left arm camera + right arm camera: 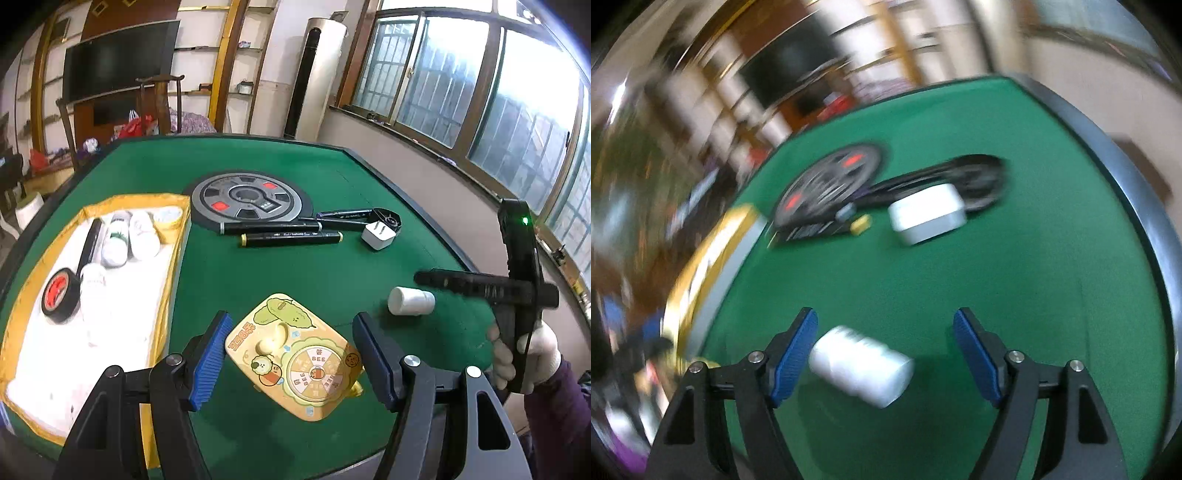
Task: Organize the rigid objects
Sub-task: 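Carry the cartoon card and the white bottle toward the tray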
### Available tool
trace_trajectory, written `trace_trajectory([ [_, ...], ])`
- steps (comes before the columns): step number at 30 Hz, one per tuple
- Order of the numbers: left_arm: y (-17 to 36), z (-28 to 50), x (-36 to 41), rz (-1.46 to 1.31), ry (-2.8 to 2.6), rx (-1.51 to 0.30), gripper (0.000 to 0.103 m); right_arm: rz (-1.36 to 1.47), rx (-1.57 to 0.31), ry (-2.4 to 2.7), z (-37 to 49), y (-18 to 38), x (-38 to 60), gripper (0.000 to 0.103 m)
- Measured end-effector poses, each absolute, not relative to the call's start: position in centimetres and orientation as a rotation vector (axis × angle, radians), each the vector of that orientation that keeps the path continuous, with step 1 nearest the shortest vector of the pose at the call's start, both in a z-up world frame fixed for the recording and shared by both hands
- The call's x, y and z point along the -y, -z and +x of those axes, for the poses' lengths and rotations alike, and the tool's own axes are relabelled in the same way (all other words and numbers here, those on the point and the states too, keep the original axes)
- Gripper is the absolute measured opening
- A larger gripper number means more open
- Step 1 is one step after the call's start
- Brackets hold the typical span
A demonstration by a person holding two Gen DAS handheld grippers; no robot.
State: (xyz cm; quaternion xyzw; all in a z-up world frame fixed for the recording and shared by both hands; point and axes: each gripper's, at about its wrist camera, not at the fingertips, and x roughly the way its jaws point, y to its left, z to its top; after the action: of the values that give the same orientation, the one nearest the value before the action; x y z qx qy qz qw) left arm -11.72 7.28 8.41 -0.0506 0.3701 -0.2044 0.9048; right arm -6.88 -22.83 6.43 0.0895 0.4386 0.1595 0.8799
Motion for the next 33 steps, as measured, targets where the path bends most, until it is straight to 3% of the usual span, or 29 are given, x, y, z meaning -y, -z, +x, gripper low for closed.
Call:
trace_trajectory([
  [7, -8.9, -12.3, -9.9, -0.15, 0.399, -0.749, 0.071, -0.158, -0.958, -0.323, -7.3, -5.3, 17.2, 0.073],
  [9, -9.2, -12.6, -10.6, -0.152, 0.389, -0.737, 0.071, -0.212, -0.956, -0.317, -7.5, -4.9, 16.3, 0.057],
  [12, -9.7, -12.7, -12.0, -0.157, 0.362, -0.718, 0.071, -0.241, -0.956, -0.295, -7.7, -4.8, 15.9, 0.046],
  [23, -11.3, -12.7, -19.1, -0.236, 0.234, -0.644, 0.071, -0.079, -0.97, -0.301, -8.0, -5.1, 17.5, 0.046],
  [33, -9.5, -10.6, -22.5, -0.2, 0.151, -0.697, 0.071, 0.157, -0.938, -0.481, -7.6, -8.4, 14.5, 0.046],
])
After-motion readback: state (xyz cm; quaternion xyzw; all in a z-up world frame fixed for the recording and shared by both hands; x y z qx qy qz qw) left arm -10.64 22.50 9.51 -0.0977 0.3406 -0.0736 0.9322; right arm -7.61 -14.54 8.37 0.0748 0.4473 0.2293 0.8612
